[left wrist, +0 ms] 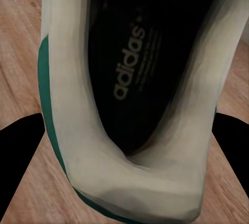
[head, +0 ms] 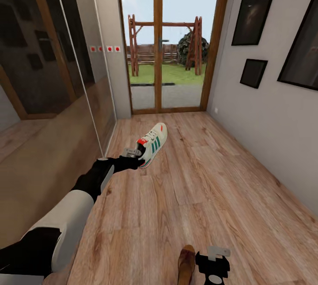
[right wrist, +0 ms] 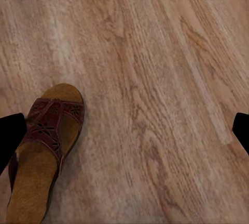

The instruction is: Pick up the two gym shoes and the two sandals from the corridor floor and place them onto the hallstand (shoe rack) in the corridor, making sure they are on the rack and not on the floor. Arrange them so the two gym shoes are next to each other and the two sandals are next to each other.

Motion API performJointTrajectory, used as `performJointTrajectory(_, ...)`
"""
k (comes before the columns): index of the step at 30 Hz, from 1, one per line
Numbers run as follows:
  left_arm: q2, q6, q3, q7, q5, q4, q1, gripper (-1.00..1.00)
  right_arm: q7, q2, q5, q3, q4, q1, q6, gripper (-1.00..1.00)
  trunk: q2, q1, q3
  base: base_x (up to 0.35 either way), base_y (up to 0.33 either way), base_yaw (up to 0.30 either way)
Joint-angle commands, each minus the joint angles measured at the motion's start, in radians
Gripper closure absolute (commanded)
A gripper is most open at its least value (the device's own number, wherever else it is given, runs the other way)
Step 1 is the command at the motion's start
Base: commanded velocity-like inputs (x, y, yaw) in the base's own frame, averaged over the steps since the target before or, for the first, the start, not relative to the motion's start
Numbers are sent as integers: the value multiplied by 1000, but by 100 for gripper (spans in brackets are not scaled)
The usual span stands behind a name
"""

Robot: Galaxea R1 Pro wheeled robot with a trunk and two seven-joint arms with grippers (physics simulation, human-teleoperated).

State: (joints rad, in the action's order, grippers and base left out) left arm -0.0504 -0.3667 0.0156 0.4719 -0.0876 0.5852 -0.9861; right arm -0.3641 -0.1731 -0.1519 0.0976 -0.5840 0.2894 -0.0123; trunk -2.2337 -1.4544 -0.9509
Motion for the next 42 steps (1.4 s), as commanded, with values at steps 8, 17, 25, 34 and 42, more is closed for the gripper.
performJointTrajectory(8, -2, 0, -1, 3, -9, 1, 0, 100, 1, -1, -9, 7, 2, 1, -1, -100, 0, 0, -1, 72, 52, 0)
performJointTrajectory(17, -2, 3, 0, 2, -8, 2, 0, 100, 1, -1, -9, 7, 4, 1, -1, -100, 0, 0, -1, 86, 79, 0)
performJointTrajectory(25, -2, 4, 0, 2, -9, 1, 0, 100, 1, -1, -9, 7, 4, 1, -1, -100, 0, 0, -1, 65, 22, 0)
performJointTrajectory(34, -2, 4, -2, 1, -9, 1, 1, 100, 1, -1, -9, 8, 4, 1, -3, -100, 0, 0, -1, 119, 86, 0)
performJointTrajectory(42, -1, 3, -2, 1, -9, 1, 2, 100, 1, -1, -9, 8, 5, 1, -3, -100, 0, 0, -1, 8, 6, 0)
